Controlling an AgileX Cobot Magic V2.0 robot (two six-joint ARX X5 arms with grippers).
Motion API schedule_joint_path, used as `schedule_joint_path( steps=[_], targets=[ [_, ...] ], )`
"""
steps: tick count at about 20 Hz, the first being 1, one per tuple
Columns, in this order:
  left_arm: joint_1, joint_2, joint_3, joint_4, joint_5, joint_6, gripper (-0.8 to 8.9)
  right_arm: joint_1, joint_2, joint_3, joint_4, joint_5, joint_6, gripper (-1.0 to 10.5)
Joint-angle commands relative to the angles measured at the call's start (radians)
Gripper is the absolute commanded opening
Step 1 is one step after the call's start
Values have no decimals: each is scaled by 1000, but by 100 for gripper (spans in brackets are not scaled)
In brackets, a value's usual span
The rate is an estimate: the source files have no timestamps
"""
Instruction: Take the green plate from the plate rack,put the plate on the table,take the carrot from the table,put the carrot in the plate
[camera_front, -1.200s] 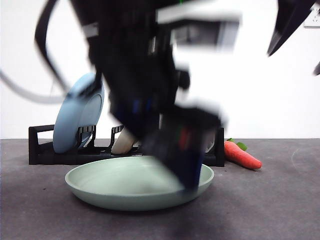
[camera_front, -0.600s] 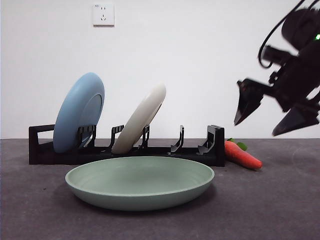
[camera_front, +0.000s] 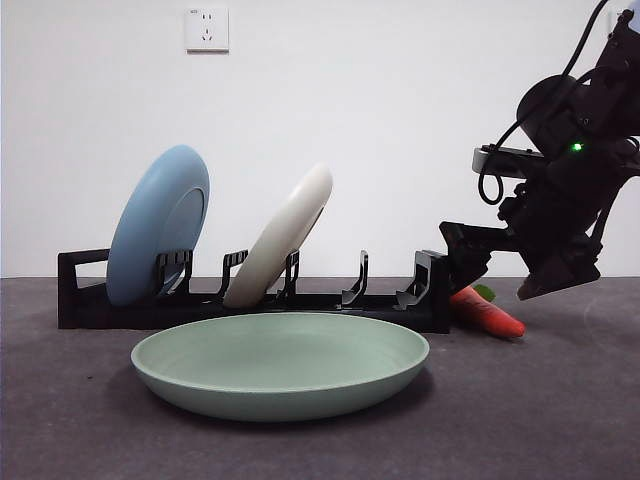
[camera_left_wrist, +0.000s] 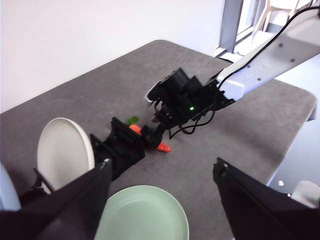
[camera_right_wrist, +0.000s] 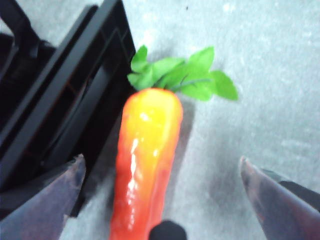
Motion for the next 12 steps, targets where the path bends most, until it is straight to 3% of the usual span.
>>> schedule_joint_path(
  steps=[1, 2, 5, 7, 9, 12],
  targets=[
    [-2, -2, -3, -4, -24, -7, 346, 10, 30, 4, 10, -2, -6, 489],
    [-2, -2, -3, -4, -37, -7, 346, 11, 39, 4, 13, -1, -7, 482],
    [-2, -2, -3, -8, -45, -7, 346, 16, 56, 4, 31, -2, -4, 290],
    [-2, -2, -3, -8, -45, -7, 346, 16, 68, 4, 32, -2, 0, 244],
    [-2, -2, -3, -8, -58, -7, 346, 15, 74, 4, 31, -3, -1, 107],
    [-2, -2, -3, -9, -69, -7, 346, 14, 74, 4, 31, -2, -1, 44]
  ],
)
